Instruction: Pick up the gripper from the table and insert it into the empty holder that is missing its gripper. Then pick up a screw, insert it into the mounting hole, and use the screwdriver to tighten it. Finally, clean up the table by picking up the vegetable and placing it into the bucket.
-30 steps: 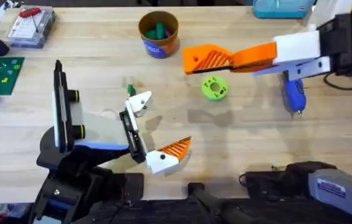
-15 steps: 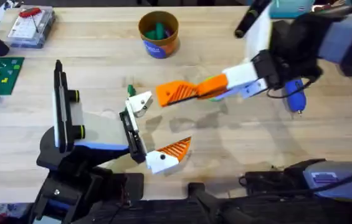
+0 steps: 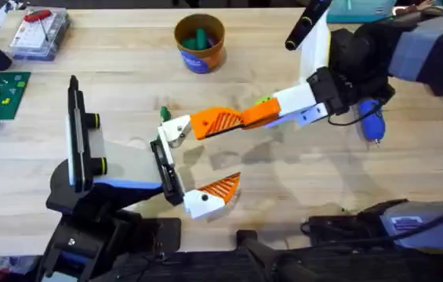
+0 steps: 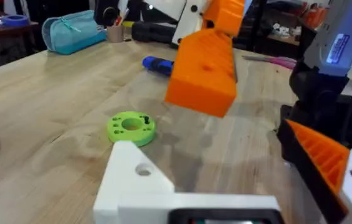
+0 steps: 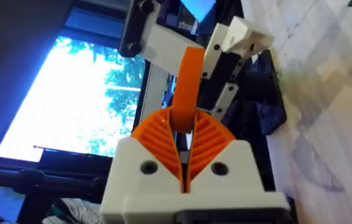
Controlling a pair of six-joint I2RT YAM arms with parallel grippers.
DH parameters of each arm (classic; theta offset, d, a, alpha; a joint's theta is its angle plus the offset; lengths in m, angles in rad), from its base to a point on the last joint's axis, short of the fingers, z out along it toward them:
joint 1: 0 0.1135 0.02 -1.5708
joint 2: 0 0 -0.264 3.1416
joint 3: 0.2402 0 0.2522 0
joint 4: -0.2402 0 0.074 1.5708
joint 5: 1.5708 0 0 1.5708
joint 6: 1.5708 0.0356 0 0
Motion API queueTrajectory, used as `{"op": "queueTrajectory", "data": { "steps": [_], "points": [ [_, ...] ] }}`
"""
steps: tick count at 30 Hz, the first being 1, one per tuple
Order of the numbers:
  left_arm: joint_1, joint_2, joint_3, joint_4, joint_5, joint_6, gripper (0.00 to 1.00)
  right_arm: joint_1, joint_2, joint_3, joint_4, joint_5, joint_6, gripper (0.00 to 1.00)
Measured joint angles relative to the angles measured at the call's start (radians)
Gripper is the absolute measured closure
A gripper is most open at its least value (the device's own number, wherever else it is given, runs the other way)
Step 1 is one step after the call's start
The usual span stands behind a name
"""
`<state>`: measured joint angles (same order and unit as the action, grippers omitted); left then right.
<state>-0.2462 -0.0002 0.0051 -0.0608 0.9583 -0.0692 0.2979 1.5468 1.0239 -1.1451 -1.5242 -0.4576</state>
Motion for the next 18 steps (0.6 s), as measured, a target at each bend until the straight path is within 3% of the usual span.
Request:
{"op": "queueTrajectory", "data": {
  "steps": [10,18],
  "points": [
    [0.000,0.000,0.000,0.000,0.000,0.000,0.007,-0.027,0.061,-0.106,0.049,0.000,0.008,0.976],
    [0.000,0.000,0.000,0.000,0.000,0.000,0.007,-0.027,0.127,-0.120,0.113,0.000,0.065,0.976]
  ]
}}
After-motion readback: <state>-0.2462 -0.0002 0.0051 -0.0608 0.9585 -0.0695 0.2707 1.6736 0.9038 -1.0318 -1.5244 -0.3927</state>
